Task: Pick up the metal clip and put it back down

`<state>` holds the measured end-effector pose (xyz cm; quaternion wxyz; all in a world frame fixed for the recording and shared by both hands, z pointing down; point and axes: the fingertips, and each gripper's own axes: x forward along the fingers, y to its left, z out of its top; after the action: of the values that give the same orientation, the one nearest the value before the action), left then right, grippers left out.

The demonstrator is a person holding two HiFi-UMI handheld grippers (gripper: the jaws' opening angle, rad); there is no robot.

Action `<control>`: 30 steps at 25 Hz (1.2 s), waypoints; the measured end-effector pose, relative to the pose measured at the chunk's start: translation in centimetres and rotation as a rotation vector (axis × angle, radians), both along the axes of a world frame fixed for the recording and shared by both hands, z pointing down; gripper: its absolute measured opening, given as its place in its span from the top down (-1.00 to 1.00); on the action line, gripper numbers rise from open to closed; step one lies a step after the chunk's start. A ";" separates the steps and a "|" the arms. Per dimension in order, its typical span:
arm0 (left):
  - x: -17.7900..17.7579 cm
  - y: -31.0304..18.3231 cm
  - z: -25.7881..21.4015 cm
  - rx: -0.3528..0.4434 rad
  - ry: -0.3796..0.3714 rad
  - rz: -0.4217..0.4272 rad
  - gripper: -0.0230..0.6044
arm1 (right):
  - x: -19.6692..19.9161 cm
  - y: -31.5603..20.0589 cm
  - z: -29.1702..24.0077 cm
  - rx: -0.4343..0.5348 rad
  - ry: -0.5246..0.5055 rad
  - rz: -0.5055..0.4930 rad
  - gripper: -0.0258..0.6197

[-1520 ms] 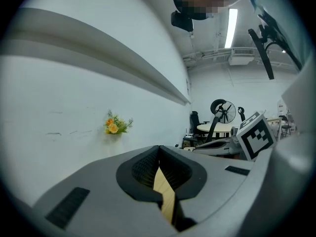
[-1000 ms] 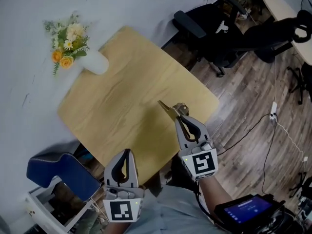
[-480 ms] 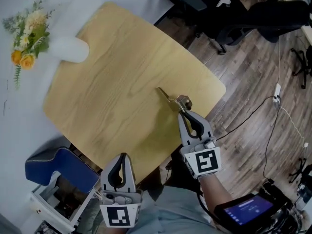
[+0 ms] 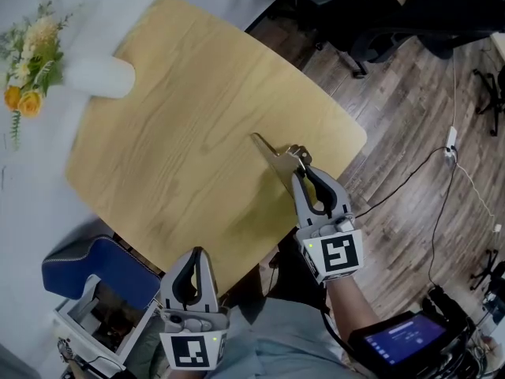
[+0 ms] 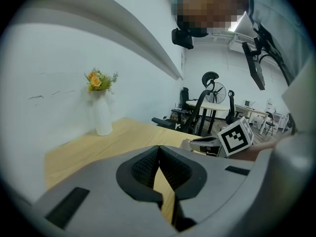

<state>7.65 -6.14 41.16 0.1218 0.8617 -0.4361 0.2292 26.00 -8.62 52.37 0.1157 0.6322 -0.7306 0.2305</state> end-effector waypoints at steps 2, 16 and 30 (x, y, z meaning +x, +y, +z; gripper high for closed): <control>0.0 0.1 -0.3 0.005 -0.002 -0.002 0.87 | 0.5 -0.1 -0.1 -0.002 0.005 0.008 0.73; 0.2 0.4 -6.3 0.135 0.055 -0.032 0.87 | -0.2 -0.3 -8.6 0.129 0.043 -0.024 0.73; -6.0 1.9 -18.7 0.411 0.150 -0.286 0.87 | -12.2 1.6 -26.1 0.455 0.072 -0.354 0.74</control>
<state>1.62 -4.28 22.46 0.0070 0.8126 -0.5805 0.0517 13.76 -6.97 26.31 0.0354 0.5124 -0.8579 0.0143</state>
